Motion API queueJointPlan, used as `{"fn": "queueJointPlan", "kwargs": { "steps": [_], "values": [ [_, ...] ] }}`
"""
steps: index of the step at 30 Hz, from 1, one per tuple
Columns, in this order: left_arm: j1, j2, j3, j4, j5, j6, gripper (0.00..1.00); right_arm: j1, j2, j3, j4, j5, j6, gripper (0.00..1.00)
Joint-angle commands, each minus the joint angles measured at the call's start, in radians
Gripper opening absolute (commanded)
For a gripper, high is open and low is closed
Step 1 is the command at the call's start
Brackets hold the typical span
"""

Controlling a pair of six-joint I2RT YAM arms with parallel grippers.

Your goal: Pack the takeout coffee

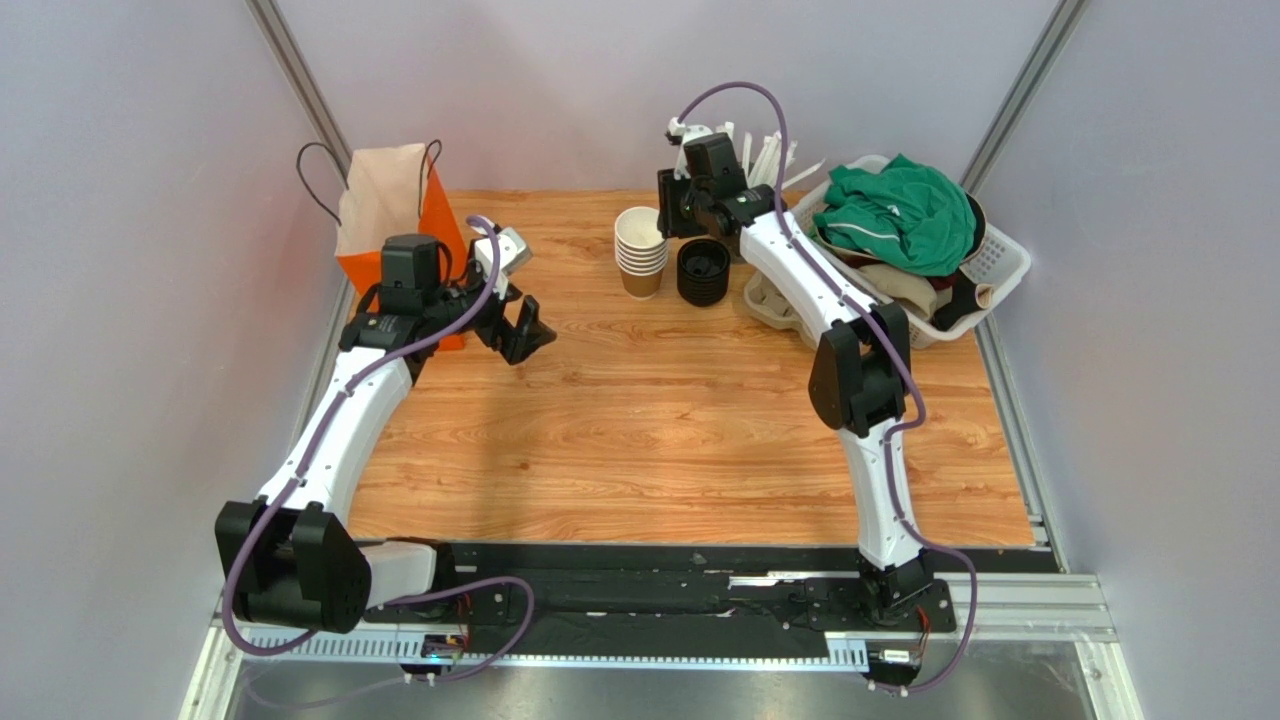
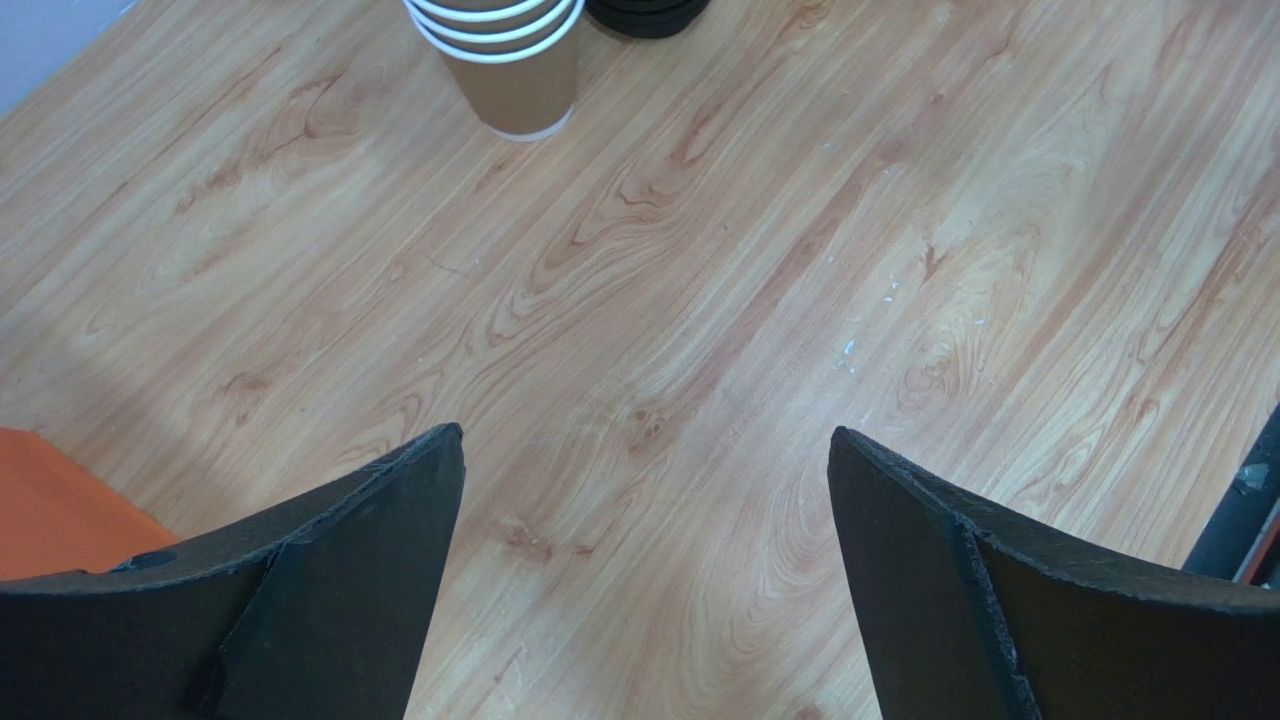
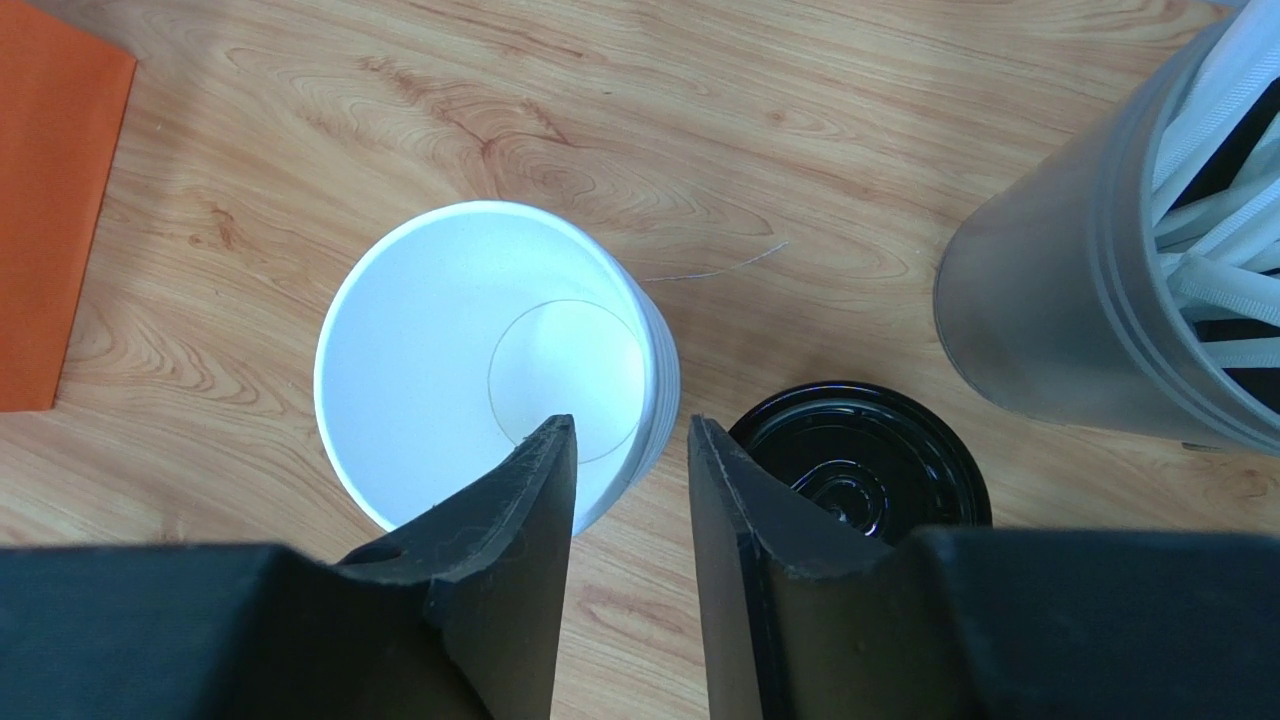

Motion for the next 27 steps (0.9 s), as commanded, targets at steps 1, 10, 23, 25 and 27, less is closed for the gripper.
{"fn": "queueJointPlan", "kwargs": {
  "steps": [1,10,23,25,27],
  "values": [
    [-0.003,-0.013,-0.008,0.036,0.023,0.006,0.99,0.010,0.007,0.048,0.046,-0.014,0.014,0.35],
    [-0.003,-0.012,-0.013,0.038,0.029,0.003,0.99,0.018,0.021,0.049,0.044,-0.011,0.011,0.32],
    [-0.003,0.002,-0.014,0.039,0.043,-0.002,0.99,0.027,0.007,0.045,0.043,0.019,-0.010,0.24],
    [-0.005,0.004,-0.014,0.039,0.042,0.000,0.99,0.027,0.009,0.043,0.044,0.019,-0.007,0.19],
    [-0.005,0.008,-0.013,0.039,0.042,0.000,0.99,0.027,0.012,0.043,0.043,0.019,-0.006,0.13]
  ]
}}
